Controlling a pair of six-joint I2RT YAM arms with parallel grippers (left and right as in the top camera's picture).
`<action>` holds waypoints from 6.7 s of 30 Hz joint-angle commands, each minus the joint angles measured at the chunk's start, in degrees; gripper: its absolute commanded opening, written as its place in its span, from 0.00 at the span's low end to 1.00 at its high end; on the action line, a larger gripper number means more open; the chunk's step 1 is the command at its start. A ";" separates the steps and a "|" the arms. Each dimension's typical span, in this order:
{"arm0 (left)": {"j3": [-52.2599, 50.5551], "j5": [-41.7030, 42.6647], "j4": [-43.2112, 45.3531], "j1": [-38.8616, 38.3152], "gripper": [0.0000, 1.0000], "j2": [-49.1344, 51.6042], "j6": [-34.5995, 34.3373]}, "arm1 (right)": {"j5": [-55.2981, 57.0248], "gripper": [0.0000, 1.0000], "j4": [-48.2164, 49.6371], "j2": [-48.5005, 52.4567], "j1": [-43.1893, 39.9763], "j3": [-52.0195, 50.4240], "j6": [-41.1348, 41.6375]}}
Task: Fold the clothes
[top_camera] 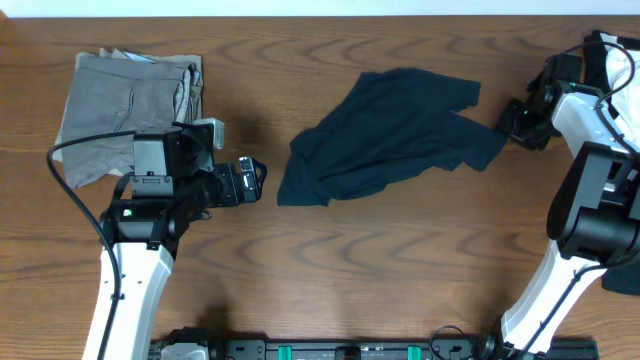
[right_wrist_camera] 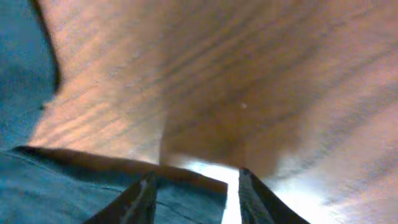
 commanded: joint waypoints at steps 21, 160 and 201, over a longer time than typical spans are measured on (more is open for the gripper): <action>1.27 0.15 1.62 -0.24 0.98 0.22 0.55 | -7.37 0.01 -6.08 -20.41 -3.04 -0.48 -2.64; 2.10 -30.75 4.07 -15.41 0.07 31.04 0.20 | -6.51 0.48 -10.21 -27.12 11.30 -33.22 2.03; 2.12 -23.54 -12.07 -15.43 0.06 9.81 -0.20 | 16.59 0.01 -39.91 -41.83 8.07 -21.38 0.98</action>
